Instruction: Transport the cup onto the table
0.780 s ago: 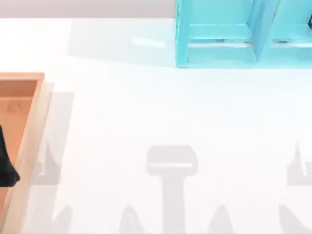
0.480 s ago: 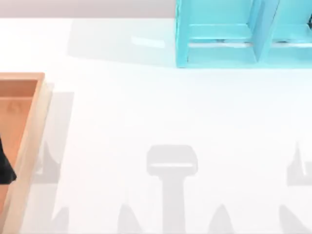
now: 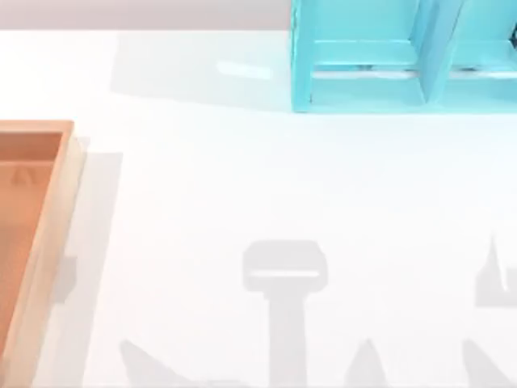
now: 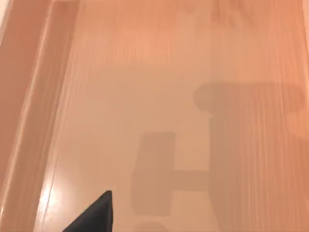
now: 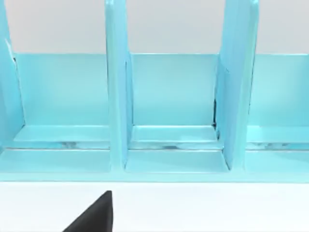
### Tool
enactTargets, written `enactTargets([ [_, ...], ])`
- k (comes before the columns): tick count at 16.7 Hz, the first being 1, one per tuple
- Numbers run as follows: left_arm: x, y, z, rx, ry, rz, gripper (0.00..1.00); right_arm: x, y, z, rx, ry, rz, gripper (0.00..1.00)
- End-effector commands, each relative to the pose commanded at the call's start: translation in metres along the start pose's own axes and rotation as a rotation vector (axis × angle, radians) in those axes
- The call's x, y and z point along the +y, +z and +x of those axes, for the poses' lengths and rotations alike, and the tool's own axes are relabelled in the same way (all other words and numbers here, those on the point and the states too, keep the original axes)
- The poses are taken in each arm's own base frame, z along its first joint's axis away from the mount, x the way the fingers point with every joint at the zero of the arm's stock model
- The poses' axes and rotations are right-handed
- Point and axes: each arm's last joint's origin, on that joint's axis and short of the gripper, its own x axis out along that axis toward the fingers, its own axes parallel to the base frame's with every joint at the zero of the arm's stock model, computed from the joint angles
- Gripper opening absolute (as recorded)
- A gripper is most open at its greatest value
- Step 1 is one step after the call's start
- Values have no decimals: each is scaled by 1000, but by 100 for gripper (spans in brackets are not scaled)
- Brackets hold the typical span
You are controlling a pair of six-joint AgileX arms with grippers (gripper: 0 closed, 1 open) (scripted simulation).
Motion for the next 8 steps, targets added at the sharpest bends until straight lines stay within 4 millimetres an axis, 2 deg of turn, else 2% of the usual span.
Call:
enactTargets([
  [4,22,31,16,420,-41,10,100,0,0,0,0,0,0,100],
  [8,43,52,32,707,-107,-1,100,0,0,0,0,0,0,100],
])
